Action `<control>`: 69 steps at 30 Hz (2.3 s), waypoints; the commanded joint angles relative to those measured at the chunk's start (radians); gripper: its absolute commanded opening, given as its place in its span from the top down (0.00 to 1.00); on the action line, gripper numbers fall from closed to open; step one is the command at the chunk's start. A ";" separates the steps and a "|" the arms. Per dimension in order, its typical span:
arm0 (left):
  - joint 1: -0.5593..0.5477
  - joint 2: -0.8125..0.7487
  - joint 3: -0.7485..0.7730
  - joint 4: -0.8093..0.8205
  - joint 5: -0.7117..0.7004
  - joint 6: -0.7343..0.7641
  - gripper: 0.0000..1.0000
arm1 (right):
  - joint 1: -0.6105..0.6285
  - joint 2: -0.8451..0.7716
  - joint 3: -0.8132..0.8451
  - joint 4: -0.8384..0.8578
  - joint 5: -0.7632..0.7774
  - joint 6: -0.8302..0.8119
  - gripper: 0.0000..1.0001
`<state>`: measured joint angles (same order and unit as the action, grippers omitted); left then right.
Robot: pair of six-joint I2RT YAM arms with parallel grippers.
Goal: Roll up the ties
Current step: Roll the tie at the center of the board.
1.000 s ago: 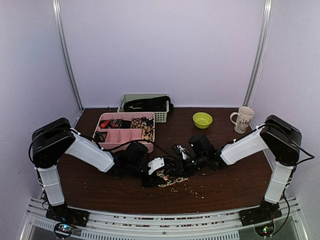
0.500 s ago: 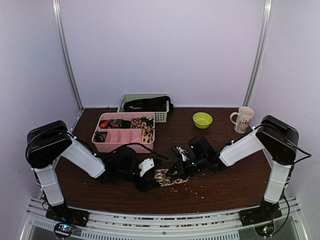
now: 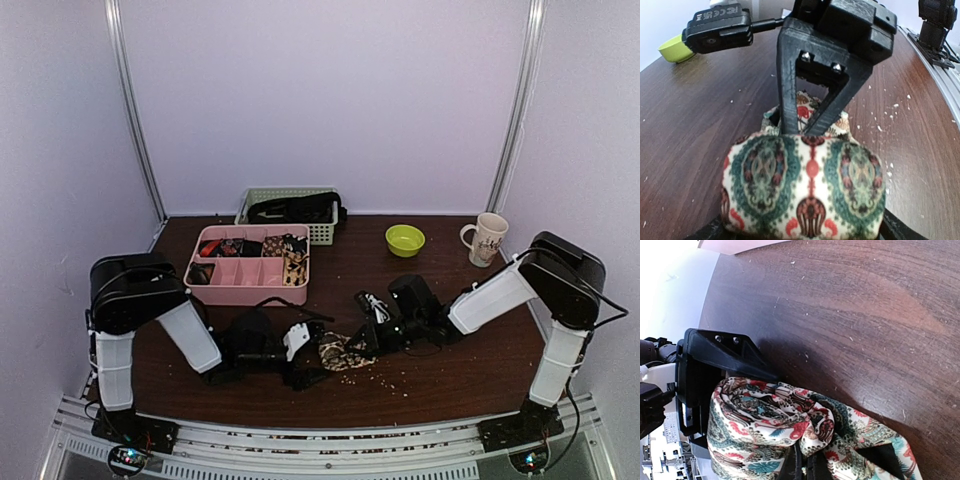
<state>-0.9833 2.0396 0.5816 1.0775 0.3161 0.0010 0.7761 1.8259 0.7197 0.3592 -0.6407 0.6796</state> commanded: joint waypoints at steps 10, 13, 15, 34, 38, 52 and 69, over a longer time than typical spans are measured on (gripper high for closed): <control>-0.031 0.127 0.163 0.106 0.017 -0.103 0.34 | -0.008 0.011 -0.054 -0.250 0.175 -0.079 1.00; -0.031 0.121 0.164 0.034 0.016 -0.072 0.50 | -0.009 -0.011 -0.055 -0.253 0.168 -0.081 1.00; -0.031 0.106 0.160 -0.038 0.022 -0.043 0.56 | -0.011 -0.043 -0.053 -0.257 0.156 -0.081 0.97; -0.031 0.062 0.146 -0.315 0.002 0.059 0.66 | -0.144 -0.116 -0.068 -0.241 -0.050 0.005 0.31; -0.031 0.060 0.146 -0.321 -0.003 0.067 0.66 | -0.091 -0.069 -0.053 -0.162 -0.130 0.055 0.33; -0.029 0.074 0.142 -0.307 0.004 0.065 0.65 | -0.053 -0.122 -0.056 0.053 -0.196 0.189 0.34; -0.029 0.075 0.153 -0.323 0.002 0.070 0.63 | 0.004 -0.104 0.066 -0.279 -0.044 0.037 0.74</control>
<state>-1.0100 2.0792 0.7525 0.9257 0.3347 0.0555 0.7738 1.7279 0.7658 0.1814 -0.7513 0.7666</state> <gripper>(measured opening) 0.365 0.353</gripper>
